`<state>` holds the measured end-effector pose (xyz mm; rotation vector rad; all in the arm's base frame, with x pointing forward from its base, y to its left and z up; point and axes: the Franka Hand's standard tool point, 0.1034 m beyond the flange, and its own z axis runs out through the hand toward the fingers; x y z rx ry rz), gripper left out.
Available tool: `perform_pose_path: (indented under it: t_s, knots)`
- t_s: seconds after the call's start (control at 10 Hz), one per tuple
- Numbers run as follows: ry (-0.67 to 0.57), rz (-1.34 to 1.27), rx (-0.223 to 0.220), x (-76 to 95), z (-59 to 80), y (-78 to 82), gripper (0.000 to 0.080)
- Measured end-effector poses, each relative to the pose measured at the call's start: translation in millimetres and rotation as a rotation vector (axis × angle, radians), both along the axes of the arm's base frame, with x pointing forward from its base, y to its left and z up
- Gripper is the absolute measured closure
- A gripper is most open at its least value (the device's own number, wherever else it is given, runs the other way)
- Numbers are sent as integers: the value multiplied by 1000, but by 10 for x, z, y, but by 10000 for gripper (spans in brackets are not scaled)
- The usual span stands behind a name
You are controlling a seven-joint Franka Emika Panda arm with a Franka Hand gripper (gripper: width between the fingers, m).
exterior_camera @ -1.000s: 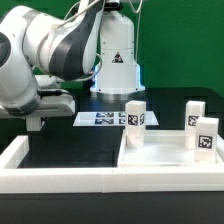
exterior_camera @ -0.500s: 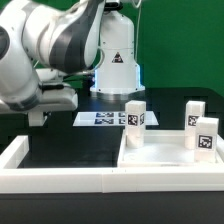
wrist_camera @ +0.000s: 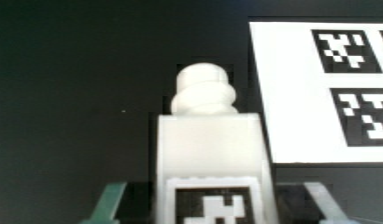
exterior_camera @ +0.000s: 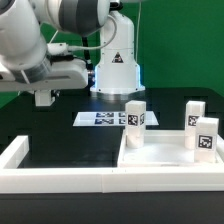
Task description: Assemble square table
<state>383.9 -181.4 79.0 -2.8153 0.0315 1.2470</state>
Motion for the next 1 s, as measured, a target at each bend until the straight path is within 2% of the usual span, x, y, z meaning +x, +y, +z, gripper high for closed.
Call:
perform_pose_path:
  t_s: [0.2,0.4,0.6,0.8,1.0]
  knots:
    - [-89,18,-13,99,-45,-39,514]
    - [-202,6,-14,197,-25,7,514]
    - [-369,-33,-17,525,11,110,514]
    - [-542,-42,-37,816,84,279,514]
    - [-642,-55,-56,915,124,381,512]
